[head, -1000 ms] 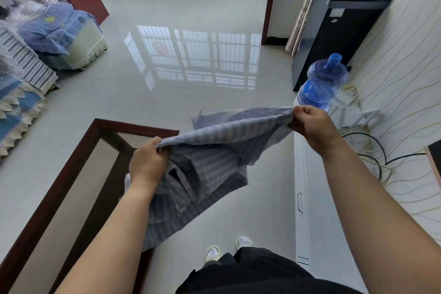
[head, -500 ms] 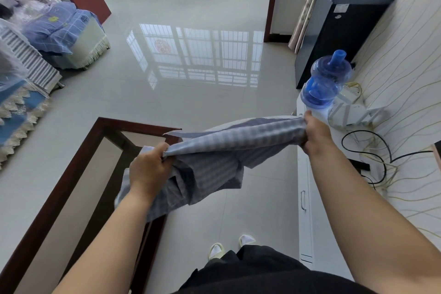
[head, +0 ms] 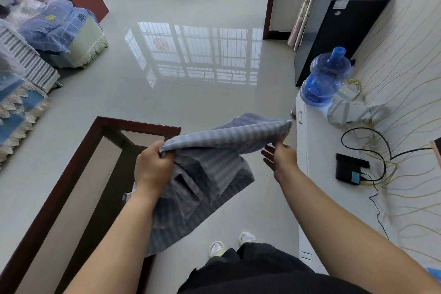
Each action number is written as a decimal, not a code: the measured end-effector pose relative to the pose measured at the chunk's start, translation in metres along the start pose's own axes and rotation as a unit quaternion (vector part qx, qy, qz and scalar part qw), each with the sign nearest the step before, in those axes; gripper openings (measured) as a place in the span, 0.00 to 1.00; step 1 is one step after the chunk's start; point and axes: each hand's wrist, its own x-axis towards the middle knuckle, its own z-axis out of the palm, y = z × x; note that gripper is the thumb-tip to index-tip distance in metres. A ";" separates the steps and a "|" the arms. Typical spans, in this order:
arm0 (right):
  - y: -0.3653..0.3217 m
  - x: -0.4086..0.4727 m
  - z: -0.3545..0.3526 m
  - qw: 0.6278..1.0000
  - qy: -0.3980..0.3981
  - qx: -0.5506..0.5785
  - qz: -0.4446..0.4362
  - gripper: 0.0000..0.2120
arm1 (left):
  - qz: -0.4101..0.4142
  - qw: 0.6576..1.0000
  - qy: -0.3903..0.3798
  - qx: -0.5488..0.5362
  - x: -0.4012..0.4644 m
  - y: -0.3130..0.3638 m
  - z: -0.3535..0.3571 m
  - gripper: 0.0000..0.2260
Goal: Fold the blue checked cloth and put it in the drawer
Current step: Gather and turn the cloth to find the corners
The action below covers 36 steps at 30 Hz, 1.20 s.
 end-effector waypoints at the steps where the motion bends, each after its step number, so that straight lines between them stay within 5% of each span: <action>1: 0.000 0.002 0.003 0.999 0.036 0.012 -0.025 0.17 | 0.003 1.000 -0.010 -0.012 -0.001 0.001 0.000 0.12; 7: -0.031 0.013 0.010 0.973 0.157 -0.057 -0.161 0.17 | 0.025 0.992 -0.110 -0.064 -0.003 0.006 -0.002 0.16; 17: -0.066 0.025 -0.025 0.890 0.131 -0.270 -0.344 0.10 | 0.023 0.958 -0.273 -0.083 -0.007 0.019 -0.009 0.21; 22: -0.066 0.025 -0.021 0.922 0.054 -0.257 -0.284 0.16 | 0.032 0.952 -0.297 -0.071 -0.009 0.023 -0.009 0.19; 24: -0.064 0.028 -0.017 0.975 0.010 -0.145 -0.169 0.17 | 0.033 0.949 -0.306 -0.075 -0.008 0.028 -0.011 0.20; 27: -0.069 0.026 -0.013 0.994 -0.006 -0.049 -0.096 0.14 | 0.040 0.942 -0.325 -0.075 -0.005 0.038 -0.013 0.24; 32: -0.082 0.026 -0.008 0.987 0.096 0.039 -0.126 0.08 | 0.056 0.947 -0.307 -0.069 0.001 0.053 -0.016 0.14; 36: -0.090 0.016 -0.004 0.959 0.202 0.048 -0.192 0.13 | 0.046 0.963 -0.257 -0.067 0.008 0.046 -0.020 0.12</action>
